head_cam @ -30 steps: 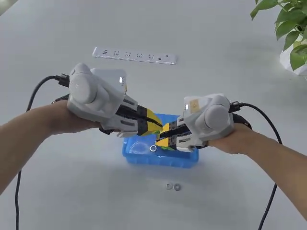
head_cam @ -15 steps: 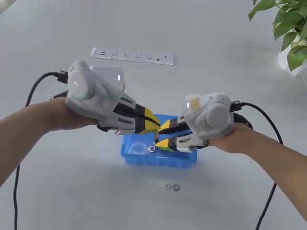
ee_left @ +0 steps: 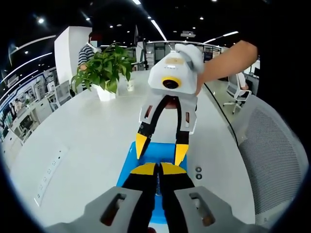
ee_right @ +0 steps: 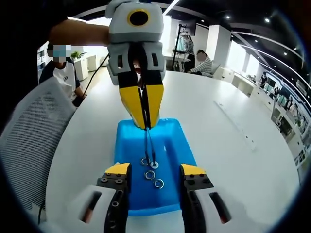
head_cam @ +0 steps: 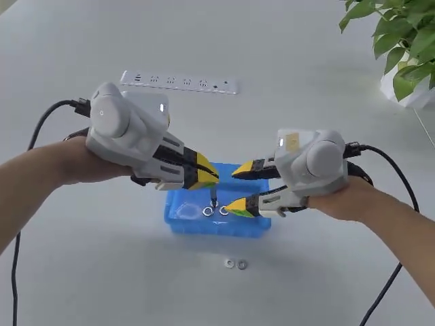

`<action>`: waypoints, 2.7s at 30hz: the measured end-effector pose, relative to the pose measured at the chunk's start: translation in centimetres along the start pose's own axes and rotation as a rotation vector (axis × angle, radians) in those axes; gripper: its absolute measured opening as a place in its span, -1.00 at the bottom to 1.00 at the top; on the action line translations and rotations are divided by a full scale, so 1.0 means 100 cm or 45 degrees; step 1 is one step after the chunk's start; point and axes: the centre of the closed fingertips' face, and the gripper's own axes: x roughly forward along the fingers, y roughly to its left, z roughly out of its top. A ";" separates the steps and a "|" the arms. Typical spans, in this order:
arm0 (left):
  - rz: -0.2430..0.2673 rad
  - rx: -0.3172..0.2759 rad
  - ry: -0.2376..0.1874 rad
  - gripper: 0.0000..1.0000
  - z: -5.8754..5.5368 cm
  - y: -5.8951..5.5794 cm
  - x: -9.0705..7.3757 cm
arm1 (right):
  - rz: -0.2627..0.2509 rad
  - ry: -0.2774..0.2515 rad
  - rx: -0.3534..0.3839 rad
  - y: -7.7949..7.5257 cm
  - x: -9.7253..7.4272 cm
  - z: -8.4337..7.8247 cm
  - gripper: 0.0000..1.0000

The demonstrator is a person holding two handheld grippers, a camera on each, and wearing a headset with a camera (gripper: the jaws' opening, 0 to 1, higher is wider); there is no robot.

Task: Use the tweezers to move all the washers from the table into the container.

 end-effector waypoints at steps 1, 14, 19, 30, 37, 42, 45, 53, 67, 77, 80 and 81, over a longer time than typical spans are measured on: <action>0.002 0.001 0.002 -0.90 0.000 0.000 0.000 | -0.004 0.000 0.002 0.000 -0.002 0.000 -0.19; -0.005 0.017 0.019 -0.91 0.002 -0.001 0.004 | -0.100 -0.032 0.106 0.006 -0.038 -0.015 0.29; -0.008 0.014 0.023 -0.91 0.002 -0.003 0.005 | -0.139 -0.041 0.141 0.006 -0.050 -0.023 0.41; -0.008 0.026 0.025 -0.91 0.009 -0.006 0.003 | -0.204 -0.064 0.196 0.017 -0.072 -0.035 0.52; 0.002 0.039 0.035 -0.91 0.016 -0.007 -0.004 | -0.233 -0.065 0.229 0.026 -0.083 -0.042 0.52; 0.010 0.040 0.041 -0.91 0.022 -0.007 -0.009 | -0.254 -0.075 0.244 0.032 -0.092 -0.042 0.53; 0.010 0.035 0.039 -0.91 0.026 -0.009 -0.012 | -0.264 -0.085 0.251 0.034 -0.096 -0.041 0.54; 0.011 0.030 0.048 -0.92 0.031 -0.017 -0.020 | -0.287 -0.089 0.261 0.037 -0.104 -0.042 0.62; 0.019 0.026 0.040 -0.93 0.045 -0.032 -0.034 | -0.290 -0.109 0.251 0.046 -0.106 -0.034 0.62; 0.007 0.029 0.050 -0.94 0.049 -0.043 -0.035 | -0.290 -0.114 0.242 0.048 -0.108 -0.032 0.62; 0.006 0.033 0.045 -0.94 0.050 -0.045 -0.035 | -0.290 -0.115 0.241 0.049 -0.108 -0.031 0.62; 0.006 0.033 0.044 -0.94 0.051 -0.045 -0.036 | -0.290 -0.116 0.241 0.049 -0.108 -0.031 0.62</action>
